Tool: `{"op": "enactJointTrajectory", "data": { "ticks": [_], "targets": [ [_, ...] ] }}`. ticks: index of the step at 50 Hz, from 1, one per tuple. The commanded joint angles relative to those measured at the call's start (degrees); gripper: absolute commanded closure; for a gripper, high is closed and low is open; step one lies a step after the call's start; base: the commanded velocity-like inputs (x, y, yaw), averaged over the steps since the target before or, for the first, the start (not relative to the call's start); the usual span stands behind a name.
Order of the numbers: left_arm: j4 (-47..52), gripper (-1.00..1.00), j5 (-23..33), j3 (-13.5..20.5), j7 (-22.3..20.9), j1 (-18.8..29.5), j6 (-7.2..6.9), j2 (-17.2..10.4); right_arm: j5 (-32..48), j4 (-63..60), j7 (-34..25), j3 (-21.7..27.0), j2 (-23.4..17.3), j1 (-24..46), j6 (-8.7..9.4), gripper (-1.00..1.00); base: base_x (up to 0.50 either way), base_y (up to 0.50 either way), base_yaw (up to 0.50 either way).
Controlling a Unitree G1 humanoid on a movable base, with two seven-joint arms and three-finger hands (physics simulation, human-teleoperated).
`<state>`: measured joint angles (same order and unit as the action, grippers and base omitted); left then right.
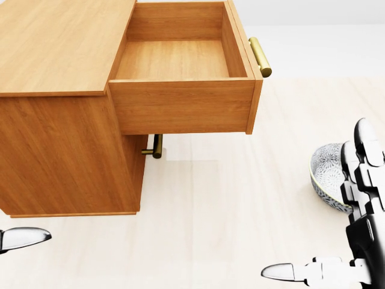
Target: Put the ketchup in the top drawer of the cabinet.
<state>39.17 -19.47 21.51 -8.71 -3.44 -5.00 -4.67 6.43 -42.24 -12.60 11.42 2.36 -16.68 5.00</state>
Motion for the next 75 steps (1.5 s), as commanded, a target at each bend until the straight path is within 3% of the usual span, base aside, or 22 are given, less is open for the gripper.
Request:
{"op": "enactJointTrajectory", "data": {
  "ticks": [1,4,13,23,28,38,49,75],
  "targets": [
    [-0.5,-1.0,0.4,-0.5,-0.1,0.2,0.0,0.1,-0.7,-2.5,-1.8,2.3,-0.6,0.5,0.0,-1.0,0.0,0.0,0.0],
    [-0.8,-1.0,0.5,-0.6,-0.2,0.2,0.0,0.0,0.2,-4.6,-4.0,4.5,-1.4,1.4,0.0,-1.0,0.0,0.0,0.0],
    [-1.4,-1.0,-0.1,0.0,0.3,1.3,0.0,-0.7,0.6,-12.7,-16.0,17.6,-4.8,7.1,0.0,-1.0,0.0,0.0,0.0],
    [-0.5,-1.0,0.4,-0.8,-0.1,0.4,0.0,-0.1,2.7,-10.9,-23.3,23.9,-7.7,8.7,0.0,-1.0,0.0,0.0,0.0],
    [-0.1,-1.0,0.2,-0.3,-0.1,0.6,0.0,-0.3,2.9,-10.3,-27.4,29.7,-11.1,10.3,0.0,-1.0,0.0,0.0,0.0],
    [-1.7,-1.0,0.9,-1.0,-0.4,0.7,0.0,-0.2,0.2,-5.4,-27.4,38.2,-16.5,12.5,0.0,-1.0,0.0,0.0,0.0],
    [-2.5,-1.0,0.8,-1.0,-0.3,1.2,0.0,-0.5,2.1,1.2,-27.4,41.9,-20.9,12.4,0.0,-1.0,0.0,0.0,0.0],
    [-2.8,-1.0,0.2,0.0,-0.4,1.5,0.0,-1.2,10.0,8.5,-27.4,47.4,-19.6,7.5,0.0,-1.0,0.0,0.0,0.0]
  ]
}}
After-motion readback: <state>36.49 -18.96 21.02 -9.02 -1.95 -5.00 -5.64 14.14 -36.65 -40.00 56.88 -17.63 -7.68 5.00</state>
